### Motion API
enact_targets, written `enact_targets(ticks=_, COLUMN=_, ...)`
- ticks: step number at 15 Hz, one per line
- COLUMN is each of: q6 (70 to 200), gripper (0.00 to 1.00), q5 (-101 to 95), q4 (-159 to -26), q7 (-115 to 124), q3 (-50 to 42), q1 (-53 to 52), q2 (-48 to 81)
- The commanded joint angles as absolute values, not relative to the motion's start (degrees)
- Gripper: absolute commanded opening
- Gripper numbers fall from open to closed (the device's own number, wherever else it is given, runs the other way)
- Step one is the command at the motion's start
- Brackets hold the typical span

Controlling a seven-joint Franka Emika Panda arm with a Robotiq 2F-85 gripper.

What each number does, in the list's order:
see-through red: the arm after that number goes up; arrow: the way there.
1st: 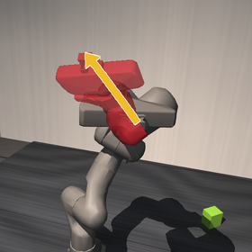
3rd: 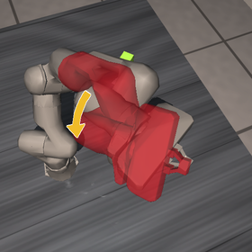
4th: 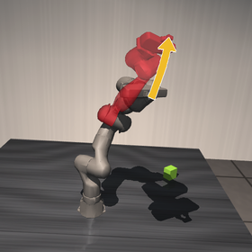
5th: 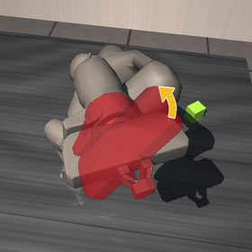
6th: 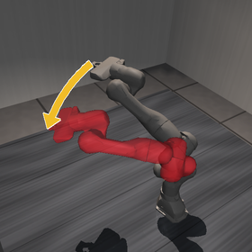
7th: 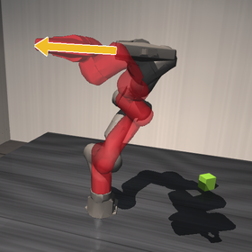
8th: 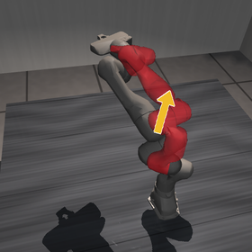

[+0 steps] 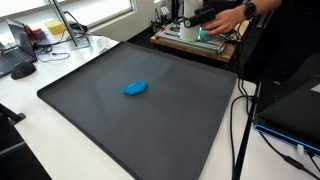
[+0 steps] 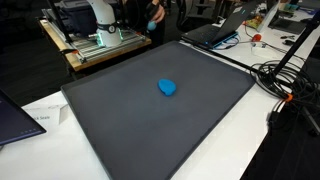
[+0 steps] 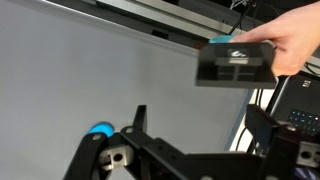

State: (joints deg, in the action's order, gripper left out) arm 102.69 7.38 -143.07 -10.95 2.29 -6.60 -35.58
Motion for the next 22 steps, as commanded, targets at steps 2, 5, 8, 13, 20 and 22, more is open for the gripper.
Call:
enact_targets(ticks=2, q6=102.84, gripper=1.0, q5=7.4, q4=-142.73, q7=-11.31, q3=1.73, q1=-6.98, q2=-35.31)
enact_targets(ticks=5, q6=103.48, gripper=1.0, q5=7.28, q4=-142.5, q7=-11.96, q3=1.6, q1=-7.13, q2=-35.85)
enact_targets(ticks=8, q6=104.15, gripper=1.0, q5=6.89, q4=-142.6, q7=-12.22, q3=1.71, q1=-7.17, q2=-36.07)
enact_targets(ticks=13, q6=104.47, gripper=0.99, q5=6.47, q4=-143.95, q7=-13.62, q3=0.9, q1=-6.97, q2=-37.2)
enact_targets(ticks=20, q6=104.52, gripper=0.47, q5=5.63, q4=-145.28, q7=-14.98, q3=-0.81, q1=-6.18, q2=-38.13)
enact_targets(ticks=22, q6=104.63, gripper=0.42, q5=5.79, q4=-145.27, q7=-14.87, q3=-0.86, q1=-6.3, q2=-38.02)
